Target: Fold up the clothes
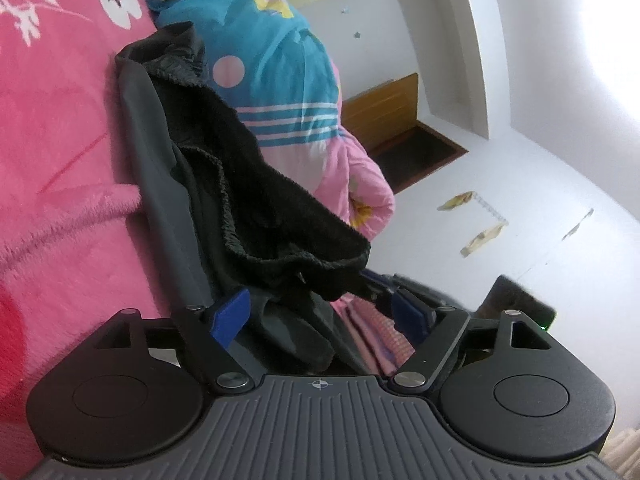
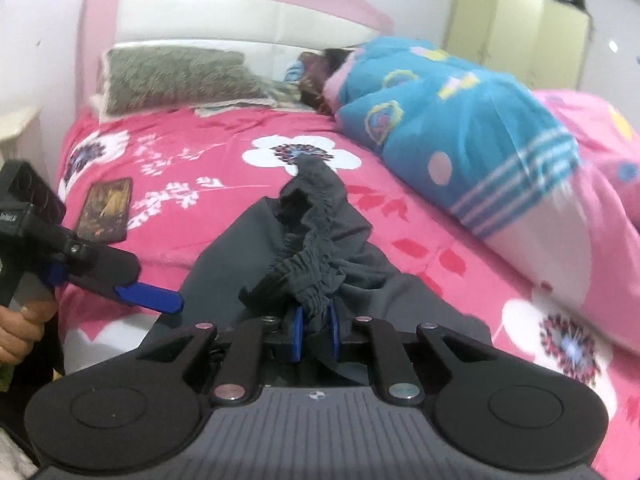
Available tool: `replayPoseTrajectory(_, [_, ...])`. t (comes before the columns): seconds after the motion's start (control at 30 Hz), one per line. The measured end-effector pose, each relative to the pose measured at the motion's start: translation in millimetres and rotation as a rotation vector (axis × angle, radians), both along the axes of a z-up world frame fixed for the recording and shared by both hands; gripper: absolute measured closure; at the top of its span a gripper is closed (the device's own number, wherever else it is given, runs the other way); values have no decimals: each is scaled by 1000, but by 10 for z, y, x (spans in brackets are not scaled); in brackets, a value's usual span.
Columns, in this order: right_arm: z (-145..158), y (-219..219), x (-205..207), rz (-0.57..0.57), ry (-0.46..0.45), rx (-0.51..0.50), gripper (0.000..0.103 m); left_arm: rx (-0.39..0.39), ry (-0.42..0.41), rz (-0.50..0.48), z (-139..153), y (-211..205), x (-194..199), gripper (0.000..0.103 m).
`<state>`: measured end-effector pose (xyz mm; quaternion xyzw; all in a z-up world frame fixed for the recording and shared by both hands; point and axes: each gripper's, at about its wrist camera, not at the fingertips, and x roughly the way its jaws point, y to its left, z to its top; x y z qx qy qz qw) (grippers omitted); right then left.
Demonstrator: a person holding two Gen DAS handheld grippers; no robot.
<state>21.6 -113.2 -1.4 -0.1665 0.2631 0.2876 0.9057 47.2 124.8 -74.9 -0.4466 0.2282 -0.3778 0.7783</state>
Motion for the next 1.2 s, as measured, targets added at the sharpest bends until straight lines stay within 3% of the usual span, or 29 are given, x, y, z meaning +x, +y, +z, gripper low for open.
replayPoseTrajectory(0.2, [87,-240,41,-21,146,323,89,-41,8,-32,-14,-40,26,20])
replayPoseTrajectory(0.27, [41,-265,-1,-13,187,389,89,-68,21,-47,-33,-68,59,17])
replayPoseTrajectory(0.43, [27,-209,-184,36,165,400,89,-140,60,-78,-101,-106,155,14])
replayPoseTrajectory(0.53, [40,-206,-279,63,160,410,89,-208,72,-98,-140,-101,202,8])
replayPoseTrajectory(0.7, [25,-172,-399,87,162,411,89,-322,118,-108,-242,-63,270,7])
replayPoseTrajectory(0.93, [-31,-46,-467,117,149,376,89,-378,177,-104,-329,-90,339,8])
replayPoseTrajectory(1.0, [-67,23,-504,120,133,319,89,-363,178,-96,-320,-102,323,13])
replayPoseTrajectory(1.2, [-201,237,-683,129,76,142,89,-253,200,-73,-293,-175,291,53])
